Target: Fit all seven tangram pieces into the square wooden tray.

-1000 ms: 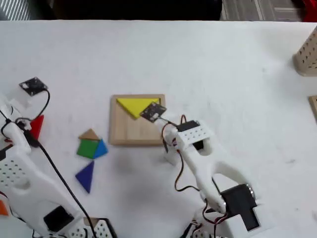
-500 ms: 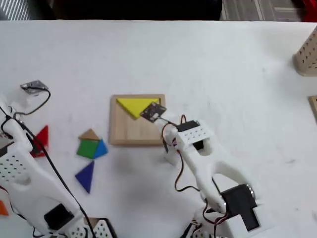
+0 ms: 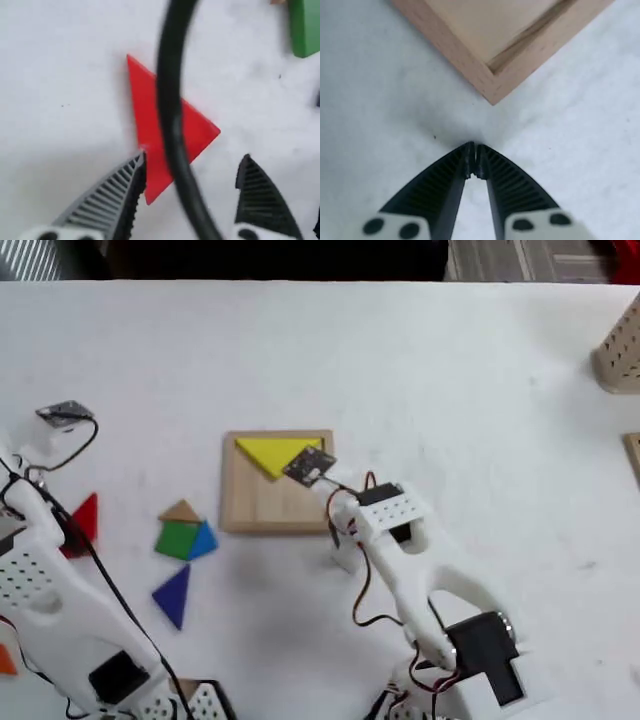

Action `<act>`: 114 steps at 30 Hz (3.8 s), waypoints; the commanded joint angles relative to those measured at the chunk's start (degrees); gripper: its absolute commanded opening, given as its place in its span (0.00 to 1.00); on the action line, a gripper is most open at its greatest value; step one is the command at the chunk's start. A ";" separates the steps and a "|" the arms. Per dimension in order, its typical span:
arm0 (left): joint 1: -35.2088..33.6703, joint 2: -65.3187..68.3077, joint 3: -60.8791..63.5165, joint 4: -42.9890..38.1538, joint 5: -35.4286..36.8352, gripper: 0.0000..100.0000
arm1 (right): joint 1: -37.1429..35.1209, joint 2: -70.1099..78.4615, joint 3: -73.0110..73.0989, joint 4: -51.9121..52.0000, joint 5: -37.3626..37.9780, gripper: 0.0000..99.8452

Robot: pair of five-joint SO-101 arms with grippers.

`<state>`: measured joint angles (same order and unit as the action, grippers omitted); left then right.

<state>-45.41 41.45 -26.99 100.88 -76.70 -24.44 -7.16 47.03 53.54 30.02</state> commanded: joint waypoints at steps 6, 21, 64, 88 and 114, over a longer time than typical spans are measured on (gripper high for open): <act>-0.75 -1.19 -0.62 -0.26 -2.64 0.32 | -0.66 -1.80 0.00 0.48 0.44 0.02; 0.04 -1.19 12.48 -12.48 -4.92 0.32 | -0.75 -1.80 0.09 0.48 0.53 0.02; -8.75 -27.30 27.52 -4.13 5.10 0.09 | -6.37 -16.75 -3.96 8.92 -6.42 0.02; -25.71 -66.15 76.48 -39.03 36.75 0.28 | -32.31 9.01 -31.56 -7.16 -24.79 0.02; -31.60 -69.58 88.53 -47.82 54.24 0.13 | -43.12 68.79 -106.99 -7.16 -29.89 0.02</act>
<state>-76.79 -23.43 60.40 53.93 -23.08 -66.81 58.51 -49.85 47.47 0.40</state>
